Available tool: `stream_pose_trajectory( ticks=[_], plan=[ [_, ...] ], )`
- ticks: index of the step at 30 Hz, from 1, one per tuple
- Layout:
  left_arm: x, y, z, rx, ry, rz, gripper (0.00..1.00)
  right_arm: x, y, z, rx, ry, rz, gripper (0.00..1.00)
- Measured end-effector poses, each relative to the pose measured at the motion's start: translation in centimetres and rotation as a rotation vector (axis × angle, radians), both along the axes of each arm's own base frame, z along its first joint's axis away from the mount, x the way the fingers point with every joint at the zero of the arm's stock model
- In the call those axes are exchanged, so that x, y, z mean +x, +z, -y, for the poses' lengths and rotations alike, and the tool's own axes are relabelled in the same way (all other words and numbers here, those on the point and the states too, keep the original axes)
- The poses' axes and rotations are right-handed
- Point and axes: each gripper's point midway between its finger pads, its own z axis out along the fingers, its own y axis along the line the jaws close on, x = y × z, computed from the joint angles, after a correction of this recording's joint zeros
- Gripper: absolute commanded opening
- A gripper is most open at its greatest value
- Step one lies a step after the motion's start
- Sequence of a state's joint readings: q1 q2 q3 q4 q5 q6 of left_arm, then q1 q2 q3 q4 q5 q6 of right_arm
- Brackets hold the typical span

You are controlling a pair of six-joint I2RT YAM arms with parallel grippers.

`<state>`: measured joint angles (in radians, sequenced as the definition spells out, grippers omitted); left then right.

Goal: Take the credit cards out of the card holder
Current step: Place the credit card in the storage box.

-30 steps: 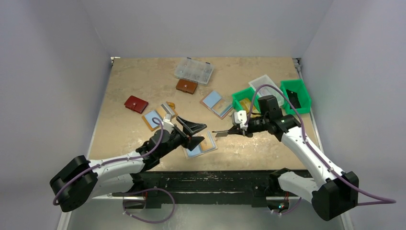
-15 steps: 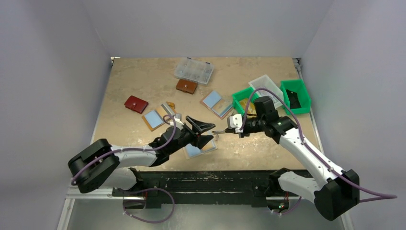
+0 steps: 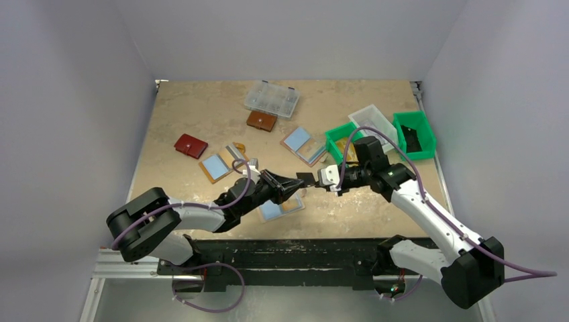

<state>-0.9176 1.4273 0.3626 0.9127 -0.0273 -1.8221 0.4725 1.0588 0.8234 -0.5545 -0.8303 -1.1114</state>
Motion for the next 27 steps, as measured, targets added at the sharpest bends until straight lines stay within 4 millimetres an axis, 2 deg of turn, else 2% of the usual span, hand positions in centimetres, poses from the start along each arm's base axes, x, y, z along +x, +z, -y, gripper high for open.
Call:
stream_pose_trajectory(
  ticks=[2,4,5,6,7,8,10,15,20,27],
  plan=[
    [0.0,0.1,0.0,-0.003,0.002,0.004,0.0,-0.1,-0.1,0.0,-0.004,0.013,0.008,0.0],
    [0.1,0.1,0.0,-0.004,0.002,0.005,0.0,-0.3,-0.2,0.0,-0.006,0.026,0.016,0.09],
    [0.0,0.1,0.0,-0.004,0.001,0.008,0.0,-0.3,-0.2,0.0,-0.007,0.032,0.019,0.21],
    [-0.1,0.1,-0.1,-0.005,0.0,0.015,0.0,-0.4,-0.2,-0.1,-0.005,0.039,0.019,0.4],
    [-0.1,0.2,-0.2,-0.009,0.0,0.022,0.0,-0.6,-0.2,-0.1,-0.003,0.044,0.016,0.52],
    [-0.2,0.2,-0.3,-0.009,0.0,0.035,0.0,-0.9,-0.3,-0.1,-0.003,0.053,0.003,0.64],
    [-0.3,0.6,-0.3,-0.007,-0.005,0.077,0.0,-1.7,-0.6,0.0,-0.004,0.074,-0.027,0.76],
    [-0.8,0.3,-0.8,0.109,-0.035,0.254,0.0,-3.2,0.0,-0.2,0.014,0.103,-0.166,0.81],
    [-2.5,-0.1,-2.1,0.286,-0.113,0.574,0.0,-2.0,1.8,-0.8,0.065,0.042,-0.319,0.82],
    [-3.4,-1.5,-2.4,0.463,-0.205,0.853,0.0,-1.3,0.0,-1.5,0.058,-0.07,-0.586,0.8]
  ],
)
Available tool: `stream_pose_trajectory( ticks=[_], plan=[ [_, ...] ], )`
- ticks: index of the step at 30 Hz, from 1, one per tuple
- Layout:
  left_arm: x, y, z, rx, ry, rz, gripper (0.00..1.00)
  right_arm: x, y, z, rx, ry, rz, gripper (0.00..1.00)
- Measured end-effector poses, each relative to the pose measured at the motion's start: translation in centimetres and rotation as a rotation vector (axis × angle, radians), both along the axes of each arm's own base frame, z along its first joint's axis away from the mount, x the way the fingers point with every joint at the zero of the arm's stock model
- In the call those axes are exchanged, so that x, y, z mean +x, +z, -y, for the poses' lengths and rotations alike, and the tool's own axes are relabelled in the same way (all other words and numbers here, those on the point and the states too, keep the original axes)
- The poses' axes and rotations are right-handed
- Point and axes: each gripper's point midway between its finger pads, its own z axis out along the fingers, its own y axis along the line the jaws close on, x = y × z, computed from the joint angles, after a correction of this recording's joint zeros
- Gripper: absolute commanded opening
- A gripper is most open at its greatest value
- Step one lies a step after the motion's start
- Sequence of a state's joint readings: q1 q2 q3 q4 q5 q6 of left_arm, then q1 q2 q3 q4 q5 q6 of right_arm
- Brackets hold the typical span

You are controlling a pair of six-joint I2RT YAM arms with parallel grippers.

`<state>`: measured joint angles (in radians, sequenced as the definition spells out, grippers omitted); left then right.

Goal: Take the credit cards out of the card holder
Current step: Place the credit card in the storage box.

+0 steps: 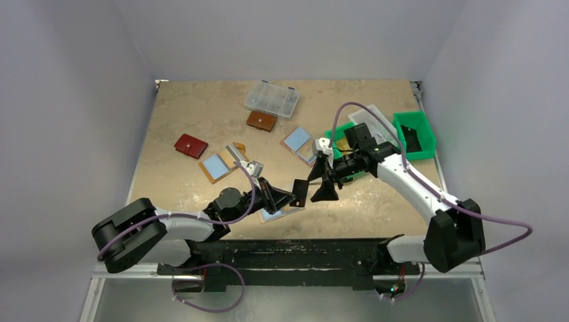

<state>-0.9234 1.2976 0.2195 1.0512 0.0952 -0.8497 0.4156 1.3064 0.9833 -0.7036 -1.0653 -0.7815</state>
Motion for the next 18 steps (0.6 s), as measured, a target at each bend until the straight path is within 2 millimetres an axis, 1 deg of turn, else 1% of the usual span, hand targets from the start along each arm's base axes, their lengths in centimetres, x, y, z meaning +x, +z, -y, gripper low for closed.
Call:
stream_pose_trajectory(
  ticks=[3,8,10,13,18],
  plan=[
    [-0.3,-0.2,0.1,0.037,-0.024,0.06,0.0,0.3,-1.1,-0.2,-0.022,-0.023,-0.086,0.77],
    [-0.5,-0.8,0.0,0.079,-0.043,0.101,0.0,0.6,-2.1,-0.5,-0.045,-0.044,-0.162,0.71],
    [-0.6,-0.9,0.1,0.084,-0.047,0.108,0.0,0.7,-2.2,-0.5,-0.047,-0.05,-0.175,0.72],
    [-0.6,-0.9,0.0,0.087,-0.049,0.117,0.0,0.9,-2.2,-0.6,-0.053,-0.064,-0.184,0.76],
    [-0.6,-0.8,0.0,0.09,-0.05,0.128,0.0,1.2,-2.2,-0.5,-0.068,-0.086,-0.189,0.77]
  ],
)
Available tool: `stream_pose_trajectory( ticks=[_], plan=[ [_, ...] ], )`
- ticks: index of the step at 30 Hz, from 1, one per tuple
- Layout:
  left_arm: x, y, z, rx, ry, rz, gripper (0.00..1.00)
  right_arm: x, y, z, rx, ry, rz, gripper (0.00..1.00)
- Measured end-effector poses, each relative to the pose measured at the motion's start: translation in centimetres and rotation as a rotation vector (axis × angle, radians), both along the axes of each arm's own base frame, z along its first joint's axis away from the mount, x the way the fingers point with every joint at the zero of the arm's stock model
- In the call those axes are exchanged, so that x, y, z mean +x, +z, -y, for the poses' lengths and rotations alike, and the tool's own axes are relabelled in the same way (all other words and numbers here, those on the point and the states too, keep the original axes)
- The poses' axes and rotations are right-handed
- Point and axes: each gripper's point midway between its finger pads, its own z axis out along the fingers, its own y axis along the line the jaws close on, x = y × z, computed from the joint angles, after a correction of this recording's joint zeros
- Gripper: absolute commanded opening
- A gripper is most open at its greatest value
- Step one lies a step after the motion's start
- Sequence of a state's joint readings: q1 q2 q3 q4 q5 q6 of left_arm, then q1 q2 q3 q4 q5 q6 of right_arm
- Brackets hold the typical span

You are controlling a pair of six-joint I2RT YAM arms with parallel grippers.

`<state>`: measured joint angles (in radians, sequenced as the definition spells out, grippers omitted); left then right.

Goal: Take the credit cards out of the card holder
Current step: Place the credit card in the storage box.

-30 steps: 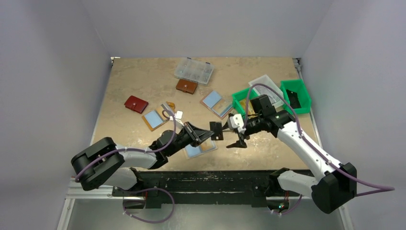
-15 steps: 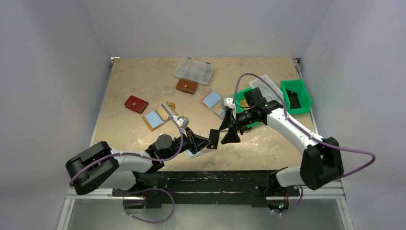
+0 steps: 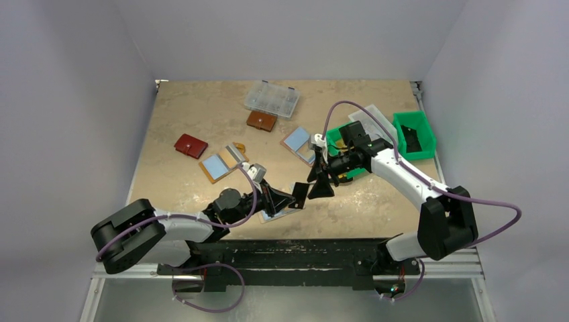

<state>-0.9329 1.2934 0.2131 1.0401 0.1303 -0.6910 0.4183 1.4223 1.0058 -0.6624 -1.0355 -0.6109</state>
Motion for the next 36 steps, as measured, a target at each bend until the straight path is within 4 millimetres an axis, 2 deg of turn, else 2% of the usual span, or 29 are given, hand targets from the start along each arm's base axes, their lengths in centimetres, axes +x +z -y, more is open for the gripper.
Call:
stream_pose_trajectory(
  ticks=[5,8,15,17,19,25,29,32,34,36],
  plan=[
    [-0.3,0.8,-0.1,-0.021,-0.005,0.02,0.0,0.2,-0.1,0.0,-0.011,-0.015,-0.001,0.76],
    [-0.3,0.9,-0.2,-0.026,-0.005,0.024,0.0,0.4,-0.1,0.0,-0.012,-0.023,-0.002,0.7],
    [-0.3,1.0,-0.2,-0.032,-0.005,0.028,0.0,0.2,-0.2,-0.4,0.009,-0.016,-0.058,0.32],
    [-0.3,1.1,-0.1,-0.037,-0.005,0.031,0.0,0.1,-0.4,-0.6,0.012,-0.015,-0.087,0.12],
    [-0.2,0.9,-0.1,-0.035,-0.002,0.03,0.01,0.1,-0.6,-0.7,0.015,-0.012,-0.113,0.0],
    [0.7,0.5,-0.6,-0.02,0.054,0.012,0.37,-0.3,0.1,-0.9,0.031,0.011,-0.14,0.0],
    [1.2,-0.2,-1.9,0.03,0.126,-0.03,0.7,0.4,0.8,-0.7,0.038,0.024,-0.081,0.0],
    [1.7,-0.1,-3.5,0.057,0.211,-0.057,0.94,1.6,0.8,0.6,0.013,-0.017,-0.038,0.0],
    [2.1,0.3,-5.0,0.074,0.281,-0.066,0.99,3.3,0.9,2.6,-0.019,-0.083,-0.001,0.0],
    [2.4,0.8,-6.6,0.075,0.345,-0.072,1.0,5.5,1.5,5.0,-0.046,-0.169,0.039,0.0]
  ],
)
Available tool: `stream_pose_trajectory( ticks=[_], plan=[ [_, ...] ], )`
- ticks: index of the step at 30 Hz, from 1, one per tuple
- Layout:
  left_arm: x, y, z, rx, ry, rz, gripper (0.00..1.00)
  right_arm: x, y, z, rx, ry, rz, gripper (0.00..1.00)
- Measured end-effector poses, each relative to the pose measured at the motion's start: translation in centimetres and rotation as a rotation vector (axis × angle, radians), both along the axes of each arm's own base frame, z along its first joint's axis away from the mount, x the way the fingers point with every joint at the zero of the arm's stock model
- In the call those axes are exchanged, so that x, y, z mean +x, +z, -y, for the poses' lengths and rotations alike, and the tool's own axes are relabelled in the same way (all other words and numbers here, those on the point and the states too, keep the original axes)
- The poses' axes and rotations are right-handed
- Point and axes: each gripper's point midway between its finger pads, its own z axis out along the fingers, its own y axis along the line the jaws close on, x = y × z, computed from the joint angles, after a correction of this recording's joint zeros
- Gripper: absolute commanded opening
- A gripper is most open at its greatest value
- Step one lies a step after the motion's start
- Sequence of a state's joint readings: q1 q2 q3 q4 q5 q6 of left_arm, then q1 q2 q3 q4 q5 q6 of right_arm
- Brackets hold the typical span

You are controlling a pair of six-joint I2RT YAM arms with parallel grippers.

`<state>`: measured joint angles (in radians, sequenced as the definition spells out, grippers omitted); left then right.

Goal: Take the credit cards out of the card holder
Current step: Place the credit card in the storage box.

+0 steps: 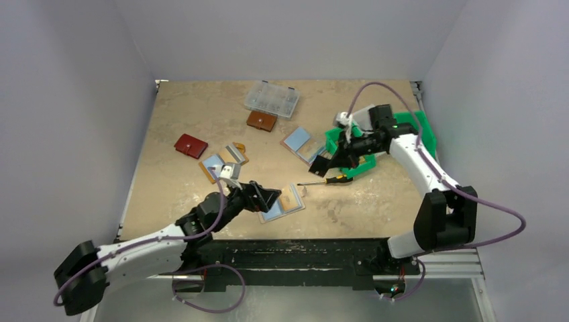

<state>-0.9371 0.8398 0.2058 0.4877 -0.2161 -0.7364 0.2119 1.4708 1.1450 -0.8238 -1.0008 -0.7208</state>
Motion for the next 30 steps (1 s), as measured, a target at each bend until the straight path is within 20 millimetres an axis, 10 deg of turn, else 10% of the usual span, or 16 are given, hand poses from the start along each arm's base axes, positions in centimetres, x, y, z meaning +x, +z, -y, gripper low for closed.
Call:
stream_pose_trajectory(
  ticks=[7,14,22,30],
  plan=[
    [-0.7,2.9,-4.3,-0.032,0.107,0.053,1.0,7.7,3.2,14.5,-0.218,-0.468,0.188,0.0],
    [-1.1,0.4,-6.0,0.081,0.134,0.019,1.0,12.2,6.4,26.4,-0.569,-0.762,0.328,0.0],
    [-1.2,-3.1,-6.3,0.218,0.13,-0.046,0.99,16.0,2.5,32.4,-0.826,-0.792,0.234,0.0],
    [-1.2,-3.1,-6.3,0.223,0.128,-0.04,0.99,16.6,-0.9,33.5,-0.879,-0.75,0.129,0.0]
  ],
)
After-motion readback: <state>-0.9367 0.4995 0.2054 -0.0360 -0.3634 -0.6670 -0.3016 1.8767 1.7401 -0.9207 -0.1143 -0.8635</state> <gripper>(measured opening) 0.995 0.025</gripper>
